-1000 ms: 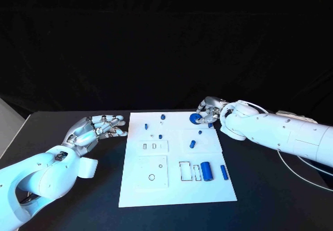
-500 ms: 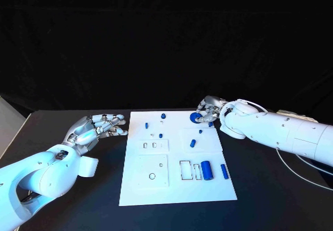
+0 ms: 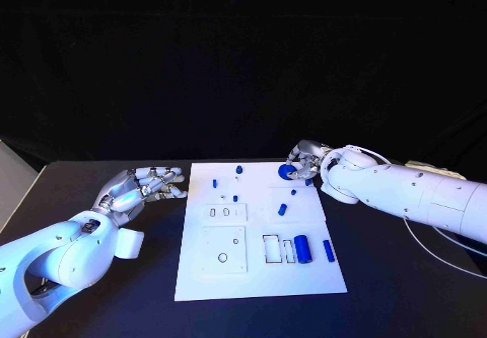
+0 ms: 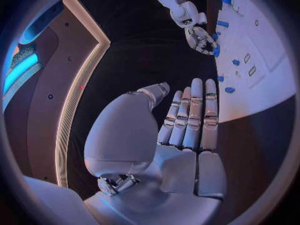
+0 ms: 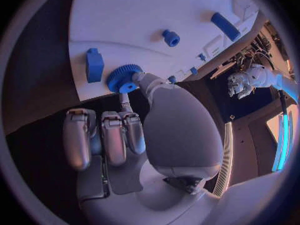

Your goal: Assemble the parts on the task board

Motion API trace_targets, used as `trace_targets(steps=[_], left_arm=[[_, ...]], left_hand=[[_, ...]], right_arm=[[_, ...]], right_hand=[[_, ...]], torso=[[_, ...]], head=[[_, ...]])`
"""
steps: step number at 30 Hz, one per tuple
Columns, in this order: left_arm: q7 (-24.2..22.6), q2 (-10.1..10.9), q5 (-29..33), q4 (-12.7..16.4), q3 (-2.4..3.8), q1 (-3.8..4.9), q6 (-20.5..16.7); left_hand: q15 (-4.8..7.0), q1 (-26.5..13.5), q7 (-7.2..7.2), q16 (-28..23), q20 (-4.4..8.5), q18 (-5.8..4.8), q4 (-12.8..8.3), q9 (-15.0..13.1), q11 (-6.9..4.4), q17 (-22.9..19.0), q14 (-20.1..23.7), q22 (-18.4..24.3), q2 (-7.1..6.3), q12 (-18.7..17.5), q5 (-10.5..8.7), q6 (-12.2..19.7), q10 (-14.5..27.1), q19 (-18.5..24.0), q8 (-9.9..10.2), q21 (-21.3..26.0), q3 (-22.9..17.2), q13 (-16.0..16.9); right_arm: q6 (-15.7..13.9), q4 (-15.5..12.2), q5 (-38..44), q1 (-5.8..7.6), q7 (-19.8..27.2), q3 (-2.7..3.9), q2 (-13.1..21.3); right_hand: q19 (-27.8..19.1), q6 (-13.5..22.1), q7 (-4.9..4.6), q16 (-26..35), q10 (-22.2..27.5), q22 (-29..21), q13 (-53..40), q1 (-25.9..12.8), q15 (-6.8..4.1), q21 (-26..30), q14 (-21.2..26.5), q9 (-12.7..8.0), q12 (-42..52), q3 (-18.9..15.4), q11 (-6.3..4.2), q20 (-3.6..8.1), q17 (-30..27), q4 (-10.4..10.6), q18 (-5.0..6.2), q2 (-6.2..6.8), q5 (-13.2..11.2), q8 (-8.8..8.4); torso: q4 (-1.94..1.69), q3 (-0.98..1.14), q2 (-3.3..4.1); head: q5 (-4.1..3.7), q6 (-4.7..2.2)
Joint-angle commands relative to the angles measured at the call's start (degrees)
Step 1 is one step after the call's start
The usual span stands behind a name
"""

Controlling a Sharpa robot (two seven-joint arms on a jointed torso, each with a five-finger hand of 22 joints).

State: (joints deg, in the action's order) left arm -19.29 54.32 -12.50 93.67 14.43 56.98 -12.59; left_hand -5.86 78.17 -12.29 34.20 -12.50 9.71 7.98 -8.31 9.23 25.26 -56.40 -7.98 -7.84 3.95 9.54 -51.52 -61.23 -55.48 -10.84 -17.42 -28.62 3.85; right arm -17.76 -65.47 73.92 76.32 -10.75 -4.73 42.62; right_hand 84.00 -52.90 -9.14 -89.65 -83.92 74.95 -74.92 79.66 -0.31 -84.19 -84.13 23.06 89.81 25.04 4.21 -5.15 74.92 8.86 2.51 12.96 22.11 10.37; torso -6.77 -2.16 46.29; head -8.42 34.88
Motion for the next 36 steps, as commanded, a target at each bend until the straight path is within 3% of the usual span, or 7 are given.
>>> trace_targets(steps=[1,12,20,24,36], left_arm=[[-0.3,-0.1,-0.3,0.1,0.04,-0.01,1.1],[-0.3,0.0,-0.3,0.1,0.03,-0.01,1.1],[-0.3,0.0,-0.3,0.2,0.03,-0.01,1.1],[-0.3,-0.1,-0.3,0.3,0.03,-0.01,1.1],[-0.2,-0.3,-0.3,0.4,0.03,-0.01,1.2]], left_hand=[[-0.06,0.2,-0.44,0.2,0.21,0.59,0.0,-0.1,0.14,0.1,0.4,-0.1,-0.52,-0.1,-0.02,0.0,0.1,0.4,0.1,-0.2,-0.4,0.1],[-0.06,0.2,-0.44,0.2,0.21,0.59,0.0,-0.1,0.14,0.1,0.4,-0.1,-0.52,-0.1,-0.02,0.0,0.1,0.4,0.1,-0.2,-0.4,0.1],[-0.06,0.2,-0.44,0.2,0.21,0.59,0.0,-0.1,0.14,0.1,0.4,-0.1,-0.52,-0.1,-0.02,0.0,0.1,0.4,0.1,-0.2,-0.4,0.1],[-0.06,0.2,-0.44,0.2,0.21,0.59,0.0,-0.1,0.14,0.1,0.4,-0.1,-0.52,-0.1,-0.02,0.0,0.1,0.4,0.1,-0.2,-0.4,0.1],[-0.09,0.1,-0.44,0.4,0.16,0.61,0.1,-0.1,0.15,0.1,0.6,-0.1,-0.49,-0.1,-0.03,0.0,0.1,0.5,0.1,-0.2,-0.5,0.1]], right_arm=[[-2.0,-0.9,4.7,-0.38,-1.0,-0.21,0.3],[-7.7,-6.1,9.7,-0.41,-0.7,-0.20,1.3],[-9.8,-11.2,12.8,-0.29,-1.3,-0.18,1.5],[-10.4,-13.1,15.4,-0.25,-2.3,-0.18,0.1],[-11.5,-11.3,19.7,-0.46,-4.9,-0.57,-5.6]], right_hand=[[3.6,-0.7,0.08,-0.4,-6.1,7.9,-15.1,0.5,0.08,-0.2,-5.9,0.2,0.2,1.3,-0.01,-0.26,15.1,-0.3,-0.77,0.04,0.4,0.39],[3.6,-2.6,0.71,-0.4,-6.1,8.0,-15.1,-1.0,-0.33,-0.3,-5.9,0.4,0.2,3.3,-0.52,0.04,15.1,-0.8,-0.78,0.56,0.2,1.07],[3.6,-2.8,0.81,-0.4,-6.1,8.2,-15.1,-1.7,-0.45,-0.4,-5.9,0.4,0.2,3.4,-0.63,0.16,15.1,-0.8,-0.81,0.85,0.0,1.12],[3.6,-2.8,0.84,-0.4,-6.1,8.2,-15.1,-2.0,-0.48,-0.4,-5.9,0.4,0.2,3.4,-0.65,0.20,15.1,-0.7,-0.81,0.97,-0.2,1.11],[3.6,-2.8,0.87,-0.4,-6.1,8.2,-15.1,-2.3,-0.50,-0.4,-5.9,0.4,0.2,3.4,-0.67,0.22,15.1,-0.7,-0.81,1.03,-0.3,1.11]], torso=[[0.07,0.04,0.00],[-0.01,-0.04,-0.08],[0.10,0.00,-0.08],[-0.06,-0.05,-0.03],[-0.20,-0.10,0.05]], head=[[0.01,-0.15],[0.08,-0.42],[0.27,-0.71],[0.20,-0.88],[0.32,-0.78]])
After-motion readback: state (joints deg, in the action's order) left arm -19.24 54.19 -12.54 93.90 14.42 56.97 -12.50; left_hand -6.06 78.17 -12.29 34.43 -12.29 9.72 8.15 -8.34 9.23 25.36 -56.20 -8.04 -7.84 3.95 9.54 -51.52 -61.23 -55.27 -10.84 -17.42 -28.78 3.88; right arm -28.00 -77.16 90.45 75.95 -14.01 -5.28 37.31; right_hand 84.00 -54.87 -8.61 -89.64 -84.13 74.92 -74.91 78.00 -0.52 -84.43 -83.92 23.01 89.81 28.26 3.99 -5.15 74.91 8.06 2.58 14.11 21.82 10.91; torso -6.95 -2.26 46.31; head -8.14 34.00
